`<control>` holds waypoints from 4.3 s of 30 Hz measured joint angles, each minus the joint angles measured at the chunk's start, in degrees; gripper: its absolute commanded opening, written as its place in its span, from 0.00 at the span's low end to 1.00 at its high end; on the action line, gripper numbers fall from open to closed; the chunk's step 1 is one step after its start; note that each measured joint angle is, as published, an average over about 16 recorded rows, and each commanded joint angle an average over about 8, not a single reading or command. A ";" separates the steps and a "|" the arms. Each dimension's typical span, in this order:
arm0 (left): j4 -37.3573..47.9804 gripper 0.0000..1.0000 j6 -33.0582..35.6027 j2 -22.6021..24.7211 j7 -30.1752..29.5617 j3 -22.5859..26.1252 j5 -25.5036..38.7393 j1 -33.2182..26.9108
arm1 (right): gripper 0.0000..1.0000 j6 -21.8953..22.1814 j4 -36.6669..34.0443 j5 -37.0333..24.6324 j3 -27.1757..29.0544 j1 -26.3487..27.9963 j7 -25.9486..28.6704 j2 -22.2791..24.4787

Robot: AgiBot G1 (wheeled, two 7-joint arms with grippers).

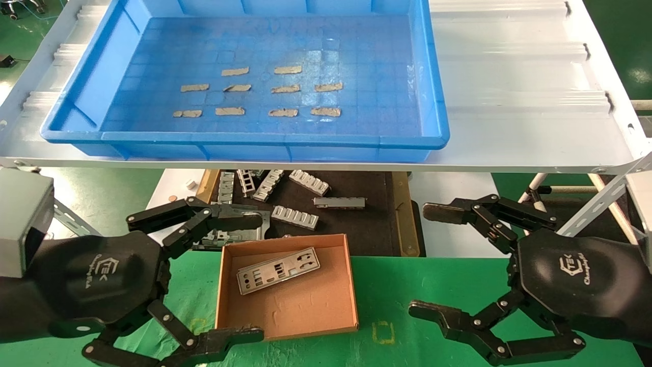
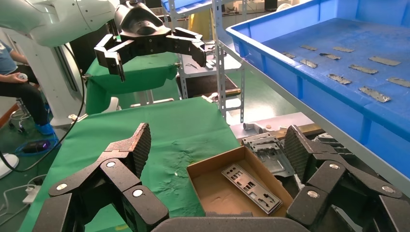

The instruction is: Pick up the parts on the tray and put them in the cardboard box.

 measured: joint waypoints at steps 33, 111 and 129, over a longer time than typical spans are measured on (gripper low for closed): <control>0.00 1.00 0.00 0.00 0.00 0.00 -0.01 0.00 | 1.00 0.00 0.00 0.00 0.00 0.00 0.00 0.00; 0.00 1.00 0.00 0.00 0.00 0.00 -0.01 0.00 | 1.00 0.00 0.00 0.00 0.00 0.00 0.00 0.00; 0.00 1.00 0.00 0.00 0.00 0.00 -0.01 0.00 | 1.00 0.00 0.00 0.00 0.00 0.00 0.00 0.00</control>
